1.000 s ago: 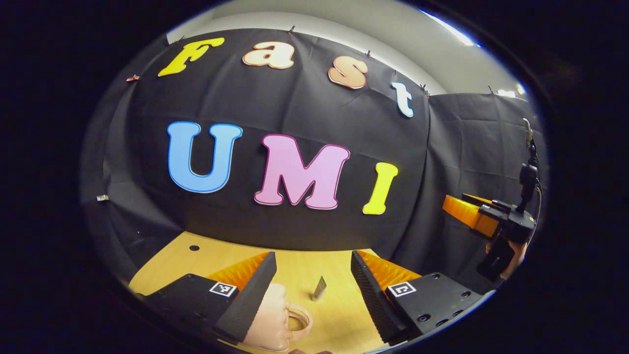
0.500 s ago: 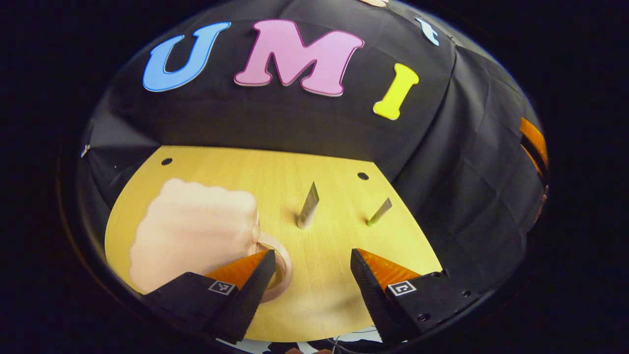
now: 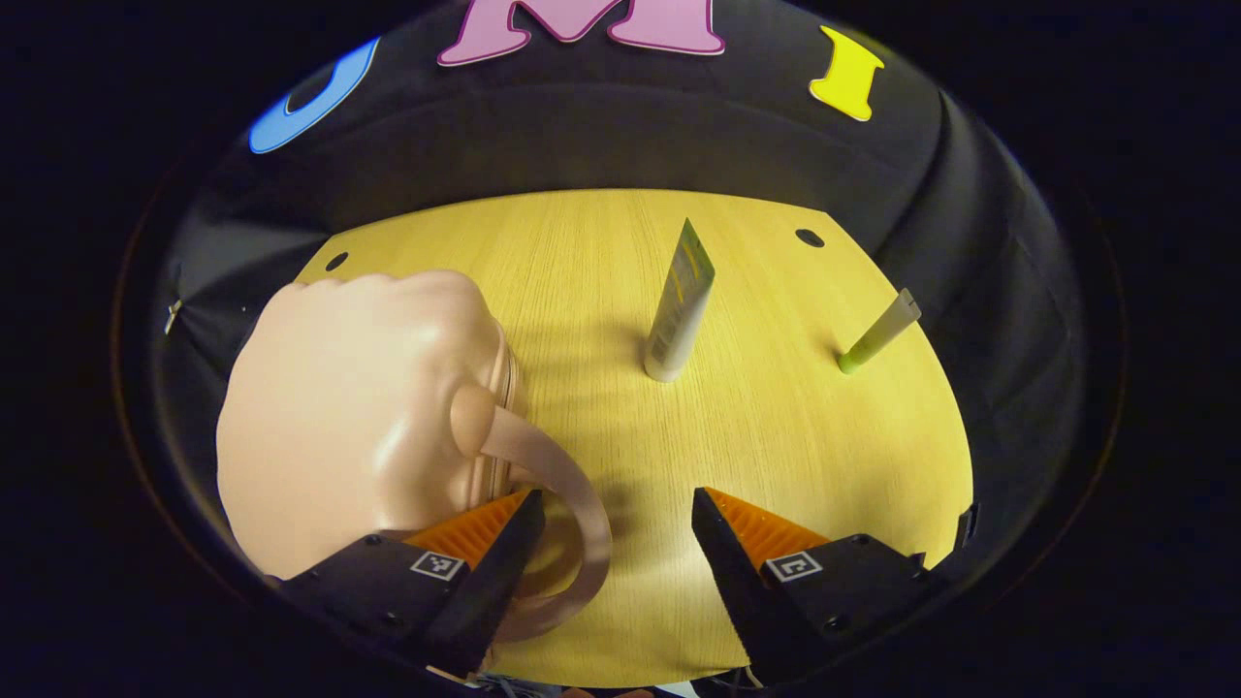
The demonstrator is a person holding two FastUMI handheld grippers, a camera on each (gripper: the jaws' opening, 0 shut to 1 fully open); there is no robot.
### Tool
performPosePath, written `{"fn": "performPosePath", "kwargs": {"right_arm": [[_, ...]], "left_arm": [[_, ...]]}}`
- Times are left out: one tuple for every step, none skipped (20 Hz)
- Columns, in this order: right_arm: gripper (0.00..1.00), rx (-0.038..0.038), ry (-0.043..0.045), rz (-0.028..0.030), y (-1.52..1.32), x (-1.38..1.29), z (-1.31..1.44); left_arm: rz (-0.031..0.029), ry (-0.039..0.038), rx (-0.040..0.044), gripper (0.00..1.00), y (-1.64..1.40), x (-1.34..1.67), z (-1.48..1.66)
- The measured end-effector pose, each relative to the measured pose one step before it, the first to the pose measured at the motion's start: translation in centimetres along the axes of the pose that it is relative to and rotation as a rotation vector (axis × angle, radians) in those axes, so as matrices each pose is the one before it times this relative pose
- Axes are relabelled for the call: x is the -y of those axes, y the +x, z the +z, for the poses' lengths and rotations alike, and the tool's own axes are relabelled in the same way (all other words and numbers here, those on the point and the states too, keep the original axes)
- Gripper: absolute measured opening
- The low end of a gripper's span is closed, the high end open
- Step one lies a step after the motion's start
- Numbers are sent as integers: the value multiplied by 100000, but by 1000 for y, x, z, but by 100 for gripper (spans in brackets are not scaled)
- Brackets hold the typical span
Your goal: First open the suitcase, pack the skin care products into it, and then close the suitcase.
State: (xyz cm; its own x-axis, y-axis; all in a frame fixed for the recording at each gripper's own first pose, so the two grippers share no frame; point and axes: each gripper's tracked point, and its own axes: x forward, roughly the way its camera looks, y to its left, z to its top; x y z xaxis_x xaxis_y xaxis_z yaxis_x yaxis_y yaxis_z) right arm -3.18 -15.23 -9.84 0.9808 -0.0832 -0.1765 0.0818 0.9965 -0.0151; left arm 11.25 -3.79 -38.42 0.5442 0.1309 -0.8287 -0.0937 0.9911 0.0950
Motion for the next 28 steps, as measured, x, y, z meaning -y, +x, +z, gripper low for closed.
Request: {"fn": "performPosePath", "kwargs": {"right_arm": [[96, -914, 726, 653, 28, 265, -375], [96, -538, 474, 760, 149, 122, -205], [96, -38, 337, 833, 192, 174, -123], [96, -154, 150, 1223, 182, 35, -136], [96, 69, -65, 1133, 178, -11, -51], [96, 315, -88, 941, 295, 43, -82], [96, -33, 135, 1116, 222, -154, -16], [96, -229, 375, 1227, 402, -220, -120], [96, 159, 615, 1093, 330, -470, 121], [96, 460, 906, 1477, 454, -617, 418], [96, 682, 605, 1857, 335, -867, 479], [96, 1281, -223, 1383, 457, -810, 606], [93, 2524, -1519, 917, 464, -708, 842], [93, 2055, -1551, 230, 589, -621, 769], [96, 1291, -1059, 214, 547, -777, 368], [96, 609, 123, 519, 509, -1007, 151], [96, 831, 1284, 969, 530, -1359, 266], [94, 307, 1870, 1408, 672, -1597, 304], [96, -146, 1837, 1572, 591, -1617, 114], [94, 87, 1511, 1103, 582, -1304, 35], [96, 695, 672, 780, 559, -1340, 335], [96, 473, 234, 676, 516, -1260, 203], [96, -190, -157, 313, 496, -1133, -21], [96, -392, -339, 265, 456, -1140, -172], [96, -245, -217, -60, 436, -1136, -57], [96, -833, 510, 45, 467, -976, -188], [96, -1375, 1262, 100, 331, -1049, -331], [96, -1755, 2041, 194, 343, -1009, -342]], "left_arm": [[703, 168, -534, 97, 772, -15, -110], [-769, 1307, -782, 94, 408, 266, -158], [-2060, 708, -2449, 91, 153, 495, -577], [2344, 715, -1568, 85, -75, -525, -133], [3348, 949, 814, 63, -197, -1329, 279], [-1905, -2842, 196, 41, -613, -104, 64], [-1067, -3197, 579, 19, -450, 371, 569], [-854, -2444, 1172, 17, -890, -150, 819], [-1173, -1115, 1343, 16, -1158, -376, 747], [-1933, -499, 2816, 15, -1812, -253, 1283], [-1292, 0, 4006, 15, -2284, -583, 1697], [-3, 1549, 4136, 14, -2205, -801, 1797], [1135, 2454, 4136, 13, -1980, -1323, 1883], [1745, 2548, 4372, 14, -1781, -1809, 2075], [1895, 1354, 3635, 13, -1603, -2129, 1693], [1671, -680, 2097, 13, -1297, -2461, 1396], [1552, -1888, 1781, 13, -1351, -3046, 981], [1612, -1948, 2212, 14, -831, -3034, 1008], [3767, -762, 2006, 14, -562, -3662, 702], [5660, 818, 2192, 13, -429, -3912, 764], [6059, 1035, 1916, 13, 92, -3935, 481], [5184, 206, 545, 14, 549, -3766, 250], [4386, -672, -131, 13, 902, -3359, -103], [2927, -1355, -997, 14, 1122, -2915, -222], [1908, -1109, -1420, 11, 1042, -2426, -563], [1016, -1293, -2171, 11, 1465, -2143, -805], [599, -1284, -3449, 11, 2008, -1917, -1215], [1429, -1085, -3844, 10, 1868, -1987, -1387]]}}
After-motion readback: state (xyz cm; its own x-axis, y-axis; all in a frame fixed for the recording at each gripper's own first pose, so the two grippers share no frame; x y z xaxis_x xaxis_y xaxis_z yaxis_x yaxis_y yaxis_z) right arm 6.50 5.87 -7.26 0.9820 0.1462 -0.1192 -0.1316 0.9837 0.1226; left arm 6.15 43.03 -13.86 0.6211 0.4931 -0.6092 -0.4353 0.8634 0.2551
